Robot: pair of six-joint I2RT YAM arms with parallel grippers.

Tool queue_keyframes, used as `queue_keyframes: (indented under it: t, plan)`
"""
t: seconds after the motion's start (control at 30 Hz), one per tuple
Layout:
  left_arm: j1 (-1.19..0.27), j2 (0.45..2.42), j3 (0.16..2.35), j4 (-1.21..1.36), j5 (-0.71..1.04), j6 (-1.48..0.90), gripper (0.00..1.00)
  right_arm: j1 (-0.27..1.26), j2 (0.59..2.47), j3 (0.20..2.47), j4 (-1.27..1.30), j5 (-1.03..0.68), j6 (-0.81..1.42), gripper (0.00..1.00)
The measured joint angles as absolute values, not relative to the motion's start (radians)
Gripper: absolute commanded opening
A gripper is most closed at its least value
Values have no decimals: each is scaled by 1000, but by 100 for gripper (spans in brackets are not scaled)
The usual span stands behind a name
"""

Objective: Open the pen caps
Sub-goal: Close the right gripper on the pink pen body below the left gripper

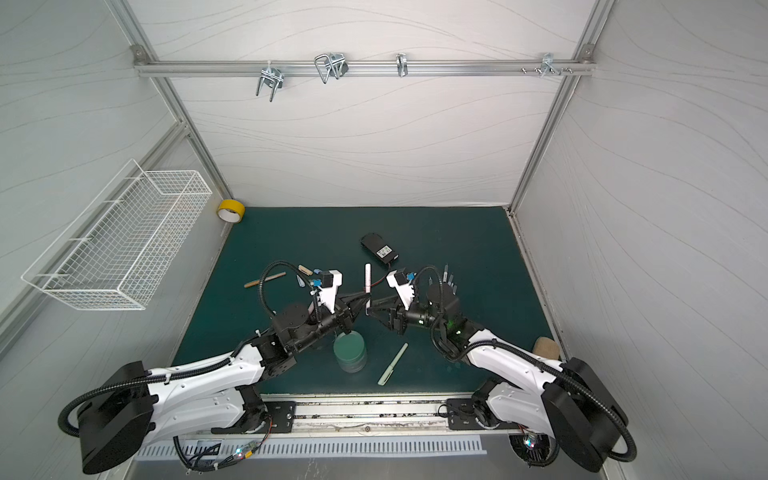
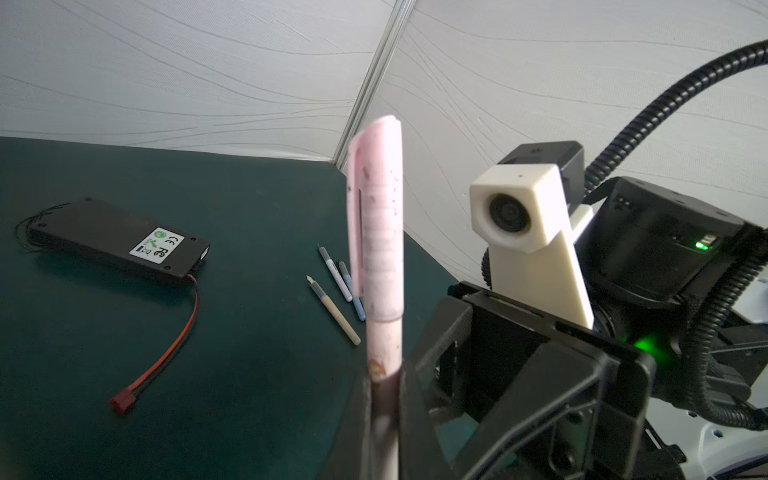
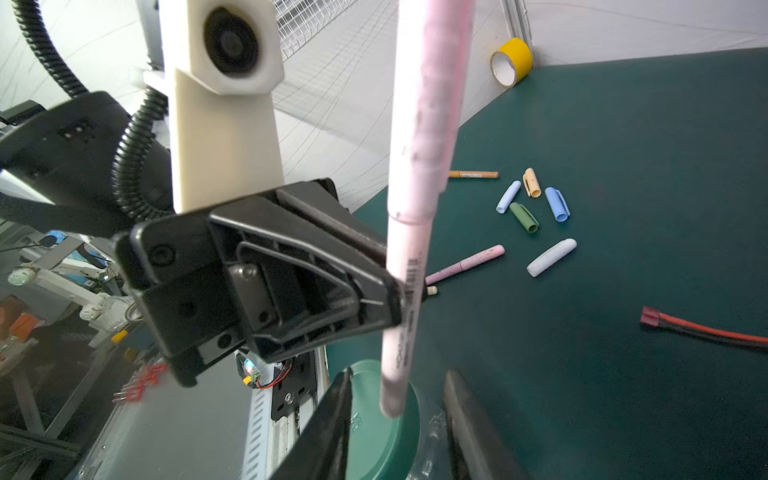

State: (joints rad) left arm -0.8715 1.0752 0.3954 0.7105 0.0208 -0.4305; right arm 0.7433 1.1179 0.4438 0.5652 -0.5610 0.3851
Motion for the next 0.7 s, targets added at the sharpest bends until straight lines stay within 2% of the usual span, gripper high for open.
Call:
queue_keyframes:
  t: [0.23, 0.43, 0.7]
  plan:
    - [-874, 1075, 390, 717, 15, -430, 0, 747, 1137, 444, 570, -577, 396, 30]
    - [-878, 1077, 389, 724, 15, -430, 0, 749, 1145, 444, 594, -585, 400, 28]
    - [-882, 1084, 388, 745, 15, -429, 2, 751, 1179, 444, 642, -601, 425, 11]
